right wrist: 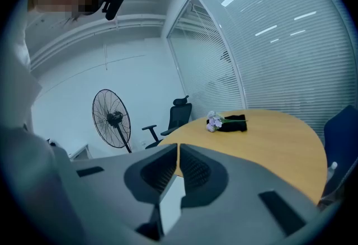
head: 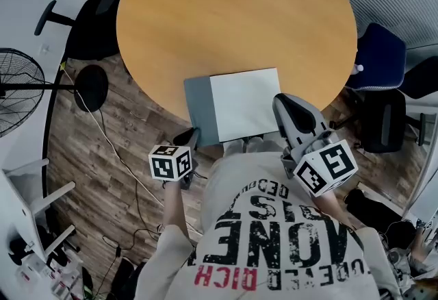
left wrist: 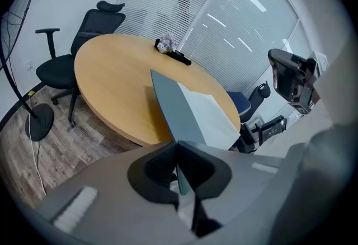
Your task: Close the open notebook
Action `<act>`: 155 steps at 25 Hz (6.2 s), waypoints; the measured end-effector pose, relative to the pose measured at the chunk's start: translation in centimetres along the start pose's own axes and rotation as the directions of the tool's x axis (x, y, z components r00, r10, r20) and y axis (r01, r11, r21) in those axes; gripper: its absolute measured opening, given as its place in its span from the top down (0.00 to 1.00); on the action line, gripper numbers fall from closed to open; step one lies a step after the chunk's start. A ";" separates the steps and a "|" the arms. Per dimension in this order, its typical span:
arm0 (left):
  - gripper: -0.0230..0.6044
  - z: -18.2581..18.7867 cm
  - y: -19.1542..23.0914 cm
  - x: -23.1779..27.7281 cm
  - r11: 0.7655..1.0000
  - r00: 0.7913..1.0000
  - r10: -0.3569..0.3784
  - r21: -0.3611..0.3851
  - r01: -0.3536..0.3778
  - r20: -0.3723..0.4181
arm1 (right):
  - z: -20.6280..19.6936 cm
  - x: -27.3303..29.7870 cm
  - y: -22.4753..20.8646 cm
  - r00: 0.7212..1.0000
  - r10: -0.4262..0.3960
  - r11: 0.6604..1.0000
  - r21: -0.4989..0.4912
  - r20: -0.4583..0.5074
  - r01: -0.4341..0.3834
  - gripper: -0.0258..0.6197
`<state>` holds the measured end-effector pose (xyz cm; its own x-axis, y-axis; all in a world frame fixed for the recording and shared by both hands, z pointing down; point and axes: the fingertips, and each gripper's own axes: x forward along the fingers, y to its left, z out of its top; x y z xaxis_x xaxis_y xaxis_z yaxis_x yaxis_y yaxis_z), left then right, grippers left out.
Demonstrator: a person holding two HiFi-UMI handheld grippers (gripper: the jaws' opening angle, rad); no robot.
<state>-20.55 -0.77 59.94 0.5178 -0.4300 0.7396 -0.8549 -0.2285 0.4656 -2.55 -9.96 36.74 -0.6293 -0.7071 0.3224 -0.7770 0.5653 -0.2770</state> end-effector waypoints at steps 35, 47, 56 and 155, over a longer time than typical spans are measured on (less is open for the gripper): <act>0.93 3.3 -4.9 -2.8 0.997 0.994 0.049 0.052 -0.054 0.096 | 0.0 -3.3 -3.4 1.000 -0.010 0.999 0.045 0.030 0.009 0.93; 0.93 4.4 -7.0 -3.0 0.999 0.990 0.042 0.016 -0.045 0.133 | 0.4 -3.8 -4.4 0.999 0.020 0.999 0.046 0.035 -0.021 0.93; 0.93 4.9 -8.9 -3.1 0.998 0.982 0.055 0.025 -0.061 0.181 | 0.0 -5.5 -5.9 0.999 0.027 0.999 0.038 0.037 -0.028 0.93; 0.93 6.4 -22.4 7.1 0.968 0.985 -0.107 0.239 0.072 0.136 | -0.6 -14.4 -12.3 0.992 -0.090 0.994 0.078 0.088 0.083 0.93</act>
<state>2.11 -4.30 51.63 0.5968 -0.5183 0.6125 -0.7983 -0.4607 0.3879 16.04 -6.51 36.08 -0.5536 -0.7894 0.2651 -0.8230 0.4701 -0.3188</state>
